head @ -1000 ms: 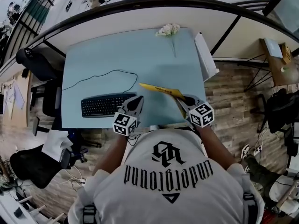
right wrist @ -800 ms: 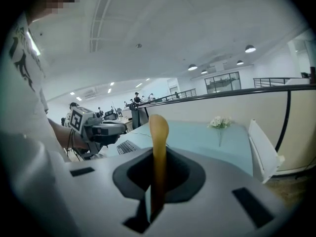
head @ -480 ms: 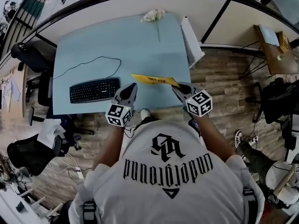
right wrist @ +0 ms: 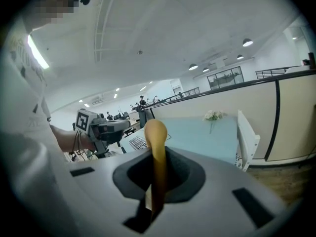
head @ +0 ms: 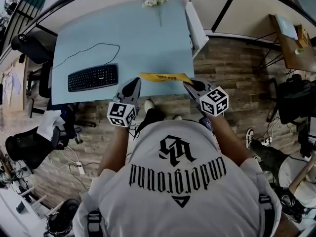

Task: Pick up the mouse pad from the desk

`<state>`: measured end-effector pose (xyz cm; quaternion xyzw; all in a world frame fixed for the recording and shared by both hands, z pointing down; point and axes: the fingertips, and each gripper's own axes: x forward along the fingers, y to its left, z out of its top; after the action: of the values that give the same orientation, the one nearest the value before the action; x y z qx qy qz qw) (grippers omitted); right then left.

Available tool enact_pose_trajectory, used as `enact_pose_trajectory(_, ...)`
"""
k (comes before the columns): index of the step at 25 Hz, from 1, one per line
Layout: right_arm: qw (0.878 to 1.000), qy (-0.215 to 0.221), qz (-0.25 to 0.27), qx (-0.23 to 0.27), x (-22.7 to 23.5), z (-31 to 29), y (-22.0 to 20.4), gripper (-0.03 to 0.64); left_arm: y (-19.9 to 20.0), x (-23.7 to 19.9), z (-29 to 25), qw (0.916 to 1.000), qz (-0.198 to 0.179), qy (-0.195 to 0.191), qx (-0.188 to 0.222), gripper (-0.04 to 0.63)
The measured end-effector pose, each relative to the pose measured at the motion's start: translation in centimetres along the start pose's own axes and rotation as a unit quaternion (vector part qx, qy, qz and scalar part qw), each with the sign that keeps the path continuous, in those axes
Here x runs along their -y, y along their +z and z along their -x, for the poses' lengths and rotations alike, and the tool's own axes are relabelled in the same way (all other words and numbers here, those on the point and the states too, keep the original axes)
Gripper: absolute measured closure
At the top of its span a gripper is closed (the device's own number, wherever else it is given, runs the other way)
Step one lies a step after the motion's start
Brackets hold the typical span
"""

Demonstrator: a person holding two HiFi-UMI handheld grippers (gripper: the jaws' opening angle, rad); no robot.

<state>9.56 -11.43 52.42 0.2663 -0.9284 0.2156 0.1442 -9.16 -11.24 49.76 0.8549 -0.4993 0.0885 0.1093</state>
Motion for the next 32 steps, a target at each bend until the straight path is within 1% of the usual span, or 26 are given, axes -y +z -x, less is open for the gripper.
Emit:
enact_pose_trajectory(6,1.000,0.011,0.003,0.003,-0.4,2.7,-1.4,0.594,-0.3,2.5,2.0,0.9997,0.008,0.021,0.007,0.588)
enact_pose_trajectory(11,1.000,0.006,0.002,0.007,-2.0,3.7,-2.3,0.594,-0.4,3.6,4.1,0.9998,0.005,0.016,0.013,0.587)
enact_pose_trajectory(20,1.000,-0.021,-0.013,0.012,-5.6,3.7,-4.5,0.594,-1.0,3.4,8.4,0.9997,0.003,-0.013,0.020,0.588)
enact_pose_trajectory(26,0.999,-0.037,-0.016,0.008,-10.1,2.3,-5.7,0.594,-2.1,1.3,12.9,0.9994,0.013,-0.023,0.024,0.588)
enact_pose_trajectory(32,0.999,-0.044,-0.012,0.024,-15.0,1.5,-5.9,0.594,-2.7,0.0,17.3,0.9988,0.011,-0.037,0.028,0.588)
